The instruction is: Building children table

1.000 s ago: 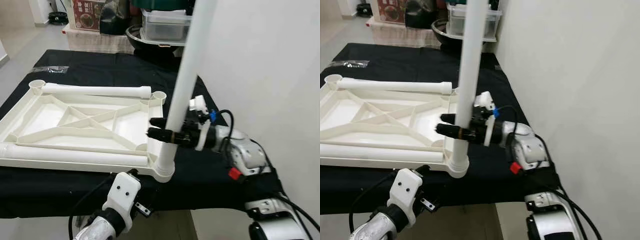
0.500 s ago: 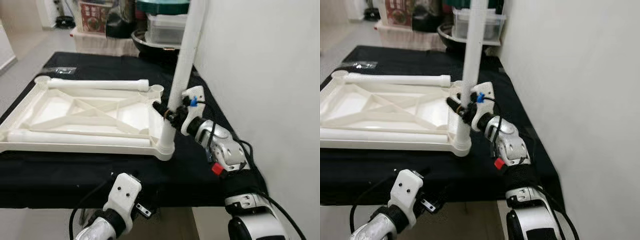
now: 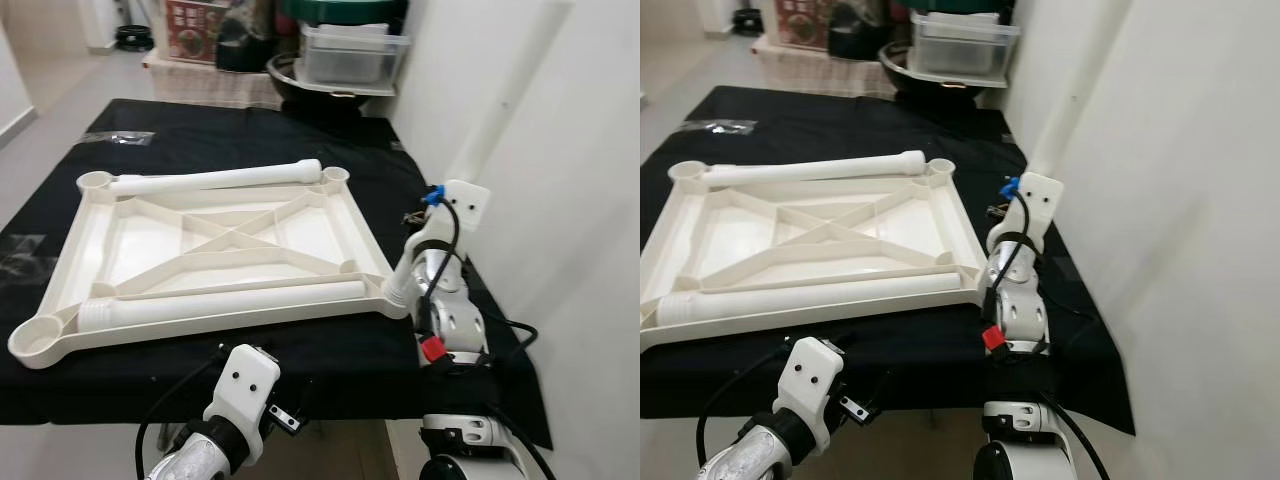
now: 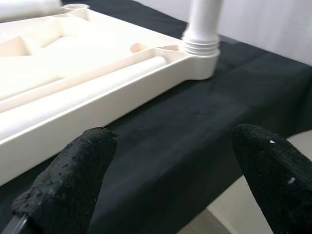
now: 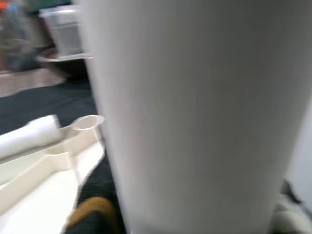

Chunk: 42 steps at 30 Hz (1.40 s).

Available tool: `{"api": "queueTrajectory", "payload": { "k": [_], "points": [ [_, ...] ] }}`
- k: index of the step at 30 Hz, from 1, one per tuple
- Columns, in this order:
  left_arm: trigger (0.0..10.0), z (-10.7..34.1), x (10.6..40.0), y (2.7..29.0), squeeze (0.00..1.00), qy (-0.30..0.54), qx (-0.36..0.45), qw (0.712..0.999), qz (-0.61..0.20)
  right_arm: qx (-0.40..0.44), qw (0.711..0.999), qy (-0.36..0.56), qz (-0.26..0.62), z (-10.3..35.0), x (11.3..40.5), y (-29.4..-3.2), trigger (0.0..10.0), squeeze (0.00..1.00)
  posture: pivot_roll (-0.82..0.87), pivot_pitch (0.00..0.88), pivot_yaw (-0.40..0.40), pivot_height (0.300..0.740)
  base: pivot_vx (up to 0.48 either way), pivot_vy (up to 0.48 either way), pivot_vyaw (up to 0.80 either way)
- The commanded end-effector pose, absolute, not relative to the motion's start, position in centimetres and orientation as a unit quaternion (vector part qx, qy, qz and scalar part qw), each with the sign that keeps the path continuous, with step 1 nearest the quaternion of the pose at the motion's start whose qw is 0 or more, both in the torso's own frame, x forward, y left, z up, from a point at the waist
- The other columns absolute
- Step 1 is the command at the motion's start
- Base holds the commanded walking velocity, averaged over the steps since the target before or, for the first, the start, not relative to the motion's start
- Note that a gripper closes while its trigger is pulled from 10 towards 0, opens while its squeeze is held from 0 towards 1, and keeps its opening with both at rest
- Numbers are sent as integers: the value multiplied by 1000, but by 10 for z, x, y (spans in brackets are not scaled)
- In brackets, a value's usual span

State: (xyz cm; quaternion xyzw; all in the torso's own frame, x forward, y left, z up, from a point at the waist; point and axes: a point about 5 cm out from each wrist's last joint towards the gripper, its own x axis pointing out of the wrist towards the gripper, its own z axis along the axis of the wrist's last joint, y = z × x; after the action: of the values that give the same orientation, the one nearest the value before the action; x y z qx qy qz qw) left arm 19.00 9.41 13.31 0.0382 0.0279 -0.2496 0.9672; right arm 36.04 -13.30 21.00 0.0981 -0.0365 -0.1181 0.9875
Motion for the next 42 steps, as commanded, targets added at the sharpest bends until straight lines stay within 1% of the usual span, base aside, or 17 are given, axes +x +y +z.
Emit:
{"api": "queueTrajectory", "payload": {
  "k": [1,2,3,10,13,15,18,21,26,27,29,35,37,39,40,41,42],
  "points": [
    [10000,131,189,93,0,34,42,966,-252,107,990,-51,-72,215,362,-120,10000,1000,105,68,-131,740,0,0,0],
    [10000,131,189,93,0,34,41,966,-252,109,990,-56,-66,218,362,-118,10000,1000,105,68,-131,740,0,0,0],
    [10000,131,190,93,0,34,41,966,-252,123,990,-65,-19,222,364,-114,10000,0,105,67,-134,740,0,0,0],
    [10000,131,190,93,0,34,41,966,-252,136,974,-76,167,230,366,-103,10000,0,105,69,-134,740,0,0,0],
    [10000,131,191,93,0,32,42,967,-251,77,921,-35,380,224,358,-116,10000,0,105,68,-134,740,0,0,0],
    [10000,131,191,93,0,32,42,967,-251,77,921,-35,380,224,358,-116,10000,0,105,68,-134,740,0,0,0],
    [10000,131,191,93,0,32,42,967,-251,69,879,-9,472,222,348,-121,10000,0,107,67,-136,740,0,0,0],
    [10000,131,190,93,0,32,42,967,-251,27,794,20,607,214,323,-119,10000,0,115,65,-137,740,0,0,0],
    [10000,131,189,93,0,32,43,967,-250,28,774,19,633,214,321,-109,9686,0,117,61,-138,740,0,0,0],
    [10000,131,188,93,0,32,44,967,-250,12,775,14,632,211,325,-102,0,0,123,57,-139,740,0,0,0],
    [10000,131,188,93,0,33,44,967,-250,-1,776,11,631,208,328,-98,0,0,123,57,-139,740,0,0,0],
    [10000,130,187,93,0,33,45,966,-251,14,853,3,522,206,353,-91,0,0,131,54,-141,740,0,0,0],
    [10000,131,187,93,0,33,45,966,-252,27,915,3,402,208,368,-97,0,0,121,56,-138,740,0,0,0],
    [10000,131,187,93,0,33,45,966,-252,27,915,3,402,208,368,-97,0,0,121,56,-138,740,0,0,0],
    [10000,131,187,93,0,33,45,966,-252,33,932,5,361,209,371,-100,0,0,120,56,-137,740,0,0,0],
    [10000,130,187,93,0,34,45,966,-253,19,974,36,223,203,378,-114,0,0,112,54,-136,740,0,0,0],
    [10000,130,187,93,0,34,45,966,-253,19,974,36,223,203,378,-114,0,0,112,54,-136,740,0,0,0]
  ]
}}
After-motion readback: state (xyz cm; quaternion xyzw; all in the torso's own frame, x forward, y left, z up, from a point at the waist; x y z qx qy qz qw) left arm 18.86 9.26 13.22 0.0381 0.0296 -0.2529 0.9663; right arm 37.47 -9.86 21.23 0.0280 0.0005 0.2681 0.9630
